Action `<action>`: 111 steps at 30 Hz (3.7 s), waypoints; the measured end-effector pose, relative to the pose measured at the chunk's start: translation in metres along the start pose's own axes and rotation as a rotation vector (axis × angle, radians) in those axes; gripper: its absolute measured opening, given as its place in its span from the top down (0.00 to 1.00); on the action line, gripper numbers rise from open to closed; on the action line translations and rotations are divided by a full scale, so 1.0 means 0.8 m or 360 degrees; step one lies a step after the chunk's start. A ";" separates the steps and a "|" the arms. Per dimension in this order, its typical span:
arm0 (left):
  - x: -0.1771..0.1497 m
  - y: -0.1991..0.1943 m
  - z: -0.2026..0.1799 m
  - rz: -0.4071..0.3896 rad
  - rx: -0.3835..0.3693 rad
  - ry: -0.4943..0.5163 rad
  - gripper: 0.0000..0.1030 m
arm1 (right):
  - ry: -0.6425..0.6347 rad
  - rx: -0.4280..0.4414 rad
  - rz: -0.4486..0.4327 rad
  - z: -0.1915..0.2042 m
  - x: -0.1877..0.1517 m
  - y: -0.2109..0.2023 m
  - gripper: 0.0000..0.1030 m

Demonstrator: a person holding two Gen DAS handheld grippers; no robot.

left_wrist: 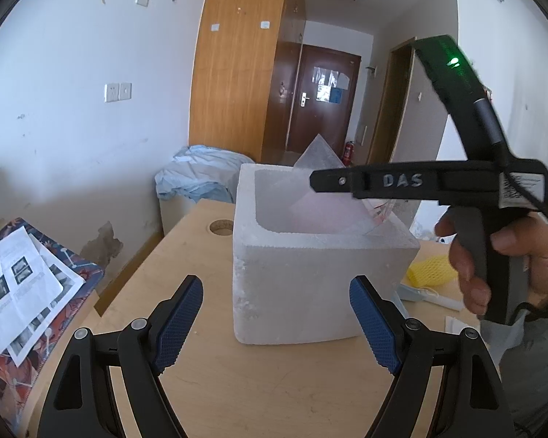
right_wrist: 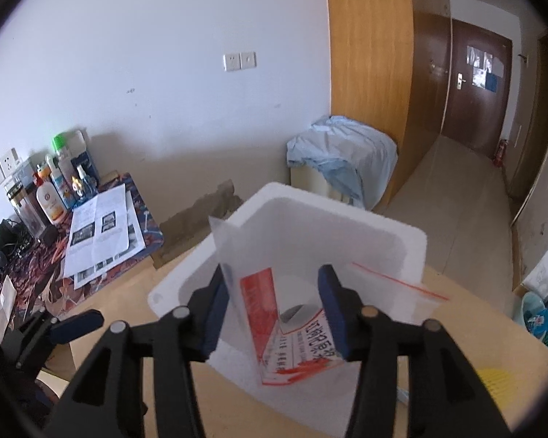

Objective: Organize soft objects
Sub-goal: 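Lower the plastic bag into the box and open the right gripper, then withdraw both grippers from the foam box toward the items on the table, then lower the open left gripper onto the blue face mask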

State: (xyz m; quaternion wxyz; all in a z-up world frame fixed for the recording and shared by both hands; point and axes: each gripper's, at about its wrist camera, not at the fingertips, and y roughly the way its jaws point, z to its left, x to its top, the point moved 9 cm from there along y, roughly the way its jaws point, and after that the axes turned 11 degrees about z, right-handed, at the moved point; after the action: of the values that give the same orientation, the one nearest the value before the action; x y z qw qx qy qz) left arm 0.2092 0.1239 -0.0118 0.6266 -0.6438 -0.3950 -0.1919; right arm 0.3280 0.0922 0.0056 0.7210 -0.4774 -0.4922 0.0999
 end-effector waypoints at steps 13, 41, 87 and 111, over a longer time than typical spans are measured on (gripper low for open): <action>-0.003 0.002 0.001 0.0003 -0.0015 -0.0008 0.19 | -0.0088 0.0035 0.0099 0.020 -0.034 0.014 0.85; -0.003 0.000 0.013 0.0003 -0.0005 -0.0052 0.19 | 0.0031 0.0115 0.0231 0.015 -0.018 0.033 0.91; -0.021 0.000 -0.152 0.0061 -0.0414 0.0345 0.19 | 0.0417 -0.0258 -0.0237 -0.086 -0.158 -0.169 0.40; -0.056 0.091 -0.272 0.0203 -0.0532 0.0603 0.19 | 0.0768 -0.0308 0.0072 -0.161 -0.323 -0.118 0.39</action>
State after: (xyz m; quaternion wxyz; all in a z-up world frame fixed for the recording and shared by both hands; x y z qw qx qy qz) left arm 0.2902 -0.0899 -0.0620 0.5852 -0.7146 -0.1920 -0.3317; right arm 0.2725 -0.1922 -0.0866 0.7661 -0.5650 -0.3026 -0.0484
